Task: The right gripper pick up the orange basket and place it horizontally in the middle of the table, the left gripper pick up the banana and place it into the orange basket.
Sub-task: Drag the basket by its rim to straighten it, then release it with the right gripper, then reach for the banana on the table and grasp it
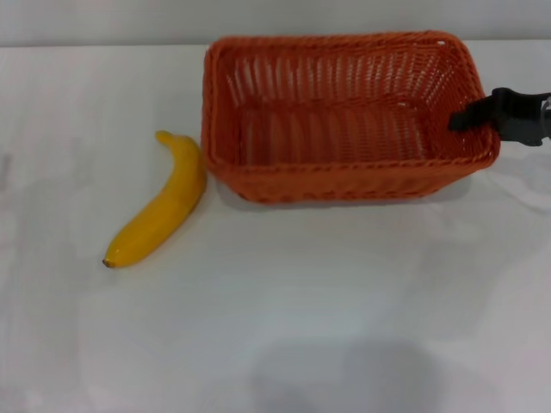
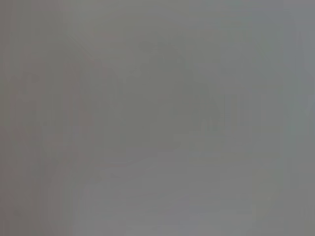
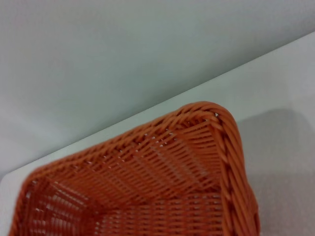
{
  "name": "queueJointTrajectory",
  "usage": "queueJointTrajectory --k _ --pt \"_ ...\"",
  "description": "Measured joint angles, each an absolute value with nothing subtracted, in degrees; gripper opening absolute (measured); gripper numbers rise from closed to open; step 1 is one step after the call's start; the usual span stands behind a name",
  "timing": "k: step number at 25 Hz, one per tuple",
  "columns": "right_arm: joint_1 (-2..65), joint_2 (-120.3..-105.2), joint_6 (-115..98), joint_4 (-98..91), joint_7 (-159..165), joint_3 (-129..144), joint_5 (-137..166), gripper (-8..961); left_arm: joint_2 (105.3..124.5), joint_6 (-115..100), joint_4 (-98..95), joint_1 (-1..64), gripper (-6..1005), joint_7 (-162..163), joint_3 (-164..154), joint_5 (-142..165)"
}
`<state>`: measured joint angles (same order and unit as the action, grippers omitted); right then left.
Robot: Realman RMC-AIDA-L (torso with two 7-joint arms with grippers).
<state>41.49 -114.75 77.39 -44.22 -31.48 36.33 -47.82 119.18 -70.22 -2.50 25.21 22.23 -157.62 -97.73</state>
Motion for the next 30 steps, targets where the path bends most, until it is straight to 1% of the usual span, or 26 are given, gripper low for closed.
queueJointTrajectory --k 5,10,13,15,21,23,24,25,27,30 --pt "41.58 -114.88 76.34 -42.98 -34.10 36.51 -48.49 265 119.18 -70.14 -2.09 25.38 861 22.23 -157.58 -97.74" --pt "41.12 -115.04 76.16 -42.85 -36.23 36.77 -49.55 384 119.18 -70.13 -2.09 25.51 861 22.23 -157.58 -97.74" --pt "40.15 -114.89 76.16 -42.90 -36.35 36.65 -51.49 456 119.18 -70.13 -2.10 25.51 862 22.23 -157.58 -97.74" --pt "39.22 -114.51 76.17 -43.22 -36.38 36.50 -52.93 504 119.18 -70.13 -2.11 25.50 862 22.23 -157.59 -97.79" --pt "33.79 -111.60 76.06 -43.31 -39.51 36.05 -66.30 736 119.18 -70.13 -2.11 25.31 862 22.24 -157.58 -98.92" --pt "31.67 -111.12 75.71 -42.54 -42.67 35.22 -73.28 835 119.18 -70.14 -2.11 25.17 861 22.24 -157.59 -98.98" --pt "30.55 -111.07 75.51 -41.71 -45.56 34.26 -77.32 884 119.18 -70.14 -2.11 25.12 861 22.24 -157.59 -98.97" --pt "29.91 -111.13 75.41 -41.06 -47.75 33.62 -79.73 883 119.18 -70.14 -2.11 25.13 861 22.27 -157.59 -98.97" --pt "28.55 -111.72 75.14 -38.00 -56.74 30.79 -86.27 881 119.18 -69.91 -2.30 25.17 861 22.95 -157.59 -99.25" --pt "27.40 -113.32 75.16 -32.63 -74.45 27.39 -95.10 879 119.18 -67.56 -2.69 25.60 862 24.47 -157.62 -99.76"
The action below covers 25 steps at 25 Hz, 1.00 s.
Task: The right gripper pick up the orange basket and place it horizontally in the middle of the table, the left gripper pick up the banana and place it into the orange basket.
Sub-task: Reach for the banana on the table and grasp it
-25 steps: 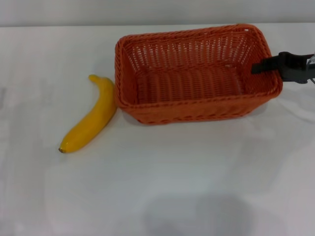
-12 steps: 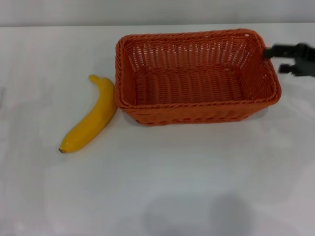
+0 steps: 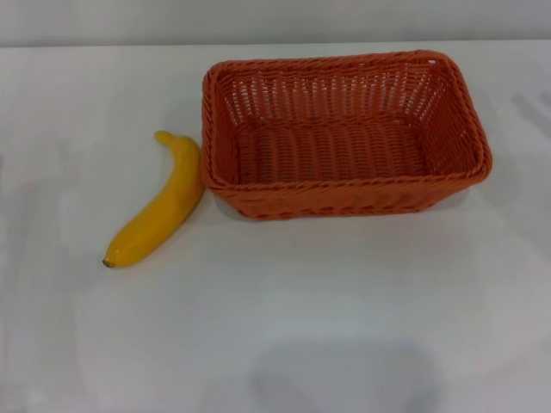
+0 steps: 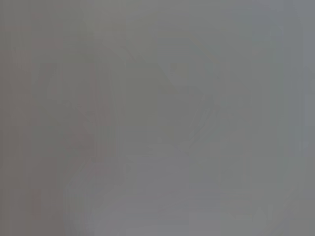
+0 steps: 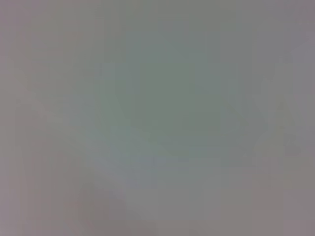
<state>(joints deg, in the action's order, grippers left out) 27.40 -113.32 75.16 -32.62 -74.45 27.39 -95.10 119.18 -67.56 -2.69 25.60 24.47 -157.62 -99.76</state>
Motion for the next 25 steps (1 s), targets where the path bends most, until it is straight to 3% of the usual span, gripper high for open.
queueJointTrajectory --k 4,13,18,21,25 --pt "26.86 -115.44 75.33 -27.91 -100.83 26.40 -105.49 880 119.18 -65.14 -3.22 26.06 862 26.57 -158.04 -99.36" --pt "26.86 -115.35 73.82 -14.06 -144.81 26.04 -124.65 880 118.13 -64.50 4.75 26.24 862 58.32 -158.43 -81.62" --pt "26.39 -115.10 67.80 -14.03 -147.08 25.39 -126.30 879 114.77 -68.32 17.84 28.03 862 89.53 -162.95 -62.79" --pt "26.41 -114.96 66.14 -14.13 -147.50 23.64 -126.44 879 111.57 -76.14 26.25 31.31 862 103.73 -162.93 -47.61" --pt "26.91 -114.89 63.95 -14.21 -148.47 22.42 -126.52 880 109.41 -84.71 35.21 36.84 862 113.87 -162.95 -32.29"
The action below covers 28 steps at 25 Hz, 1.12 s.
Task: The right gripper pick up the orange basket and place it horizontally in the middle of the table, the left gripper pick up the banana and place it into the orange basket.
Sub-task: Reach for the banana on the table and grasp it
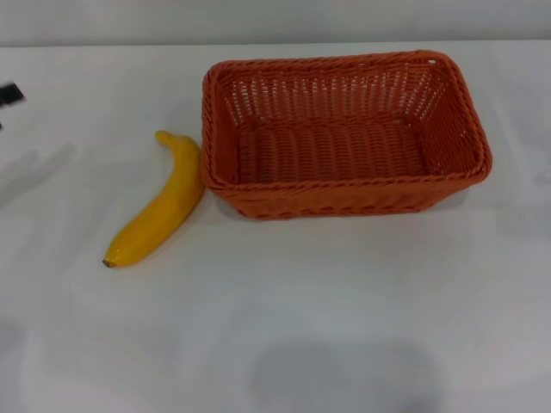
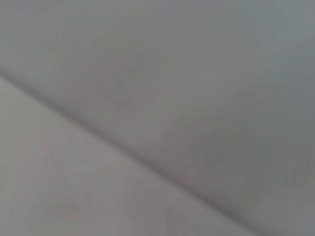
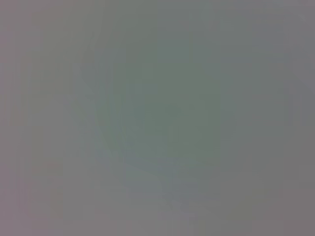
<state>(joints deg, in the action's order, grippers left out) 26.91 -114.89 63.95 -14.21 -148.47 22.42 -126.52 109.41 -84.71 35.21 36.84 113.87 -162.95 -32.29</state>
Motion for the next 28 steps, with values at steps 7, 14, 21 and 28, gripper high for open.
queueJointTrajectory --k 7,14,21,28 --pt "27.56 -114.72 62.30 -14.74 -148.72 22.35 -126.57 879 105.92 -93.27 42.55 51.05 861 122.85 -163.07 -3.49" --pt "28.68 -114.89 61.50 -14.84 -148.75 22.39 -126.62 880 105.22 -94.02 39.55 62.82 861 121.17 -163.16 14.19" --pt "28.11 -114.97 61.51 -14.54 -148.62 22.34 -126.67 880 107.36 -89.17 34.57 69.05 861 121.79 -163.19 24.60" --pt "27.86 -114.99 61.62 -14.60 -148.35 22.32 -126.66 879 110.54 -84.17 30.20 71.16 861 124.62 -163.14 30.18"
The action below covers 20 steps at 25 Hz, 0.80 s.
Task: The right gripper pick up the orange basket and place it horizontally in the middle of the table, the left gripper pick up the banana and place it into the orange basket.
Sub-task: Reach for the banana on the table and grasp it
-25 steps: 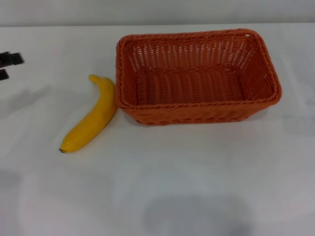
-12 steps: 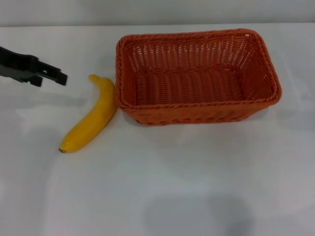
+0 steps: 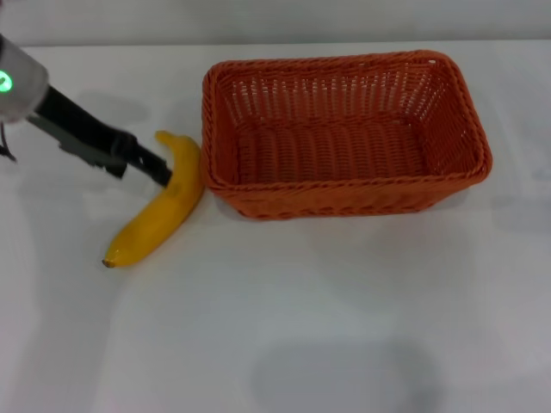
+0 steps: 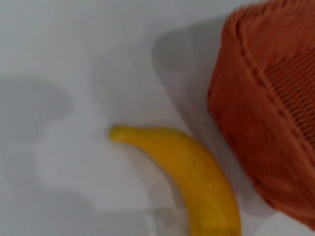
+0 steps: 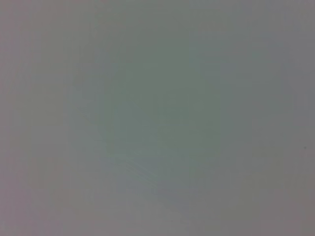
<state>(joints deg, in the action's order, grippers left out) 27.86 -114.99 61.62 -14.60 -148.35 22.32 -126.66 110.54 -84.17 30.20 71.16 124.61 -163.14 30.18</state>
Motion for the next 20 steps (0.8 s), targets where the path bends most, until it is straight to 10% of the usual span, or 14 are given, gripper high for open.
queueJointTrajectory --k 20 --pt "27.85 -115.05 61.79 -14.55 -148.27 22.32 -126.65 879 115.03 -74.93 25.07 72.27 859 129.51 -163.12 37.19"
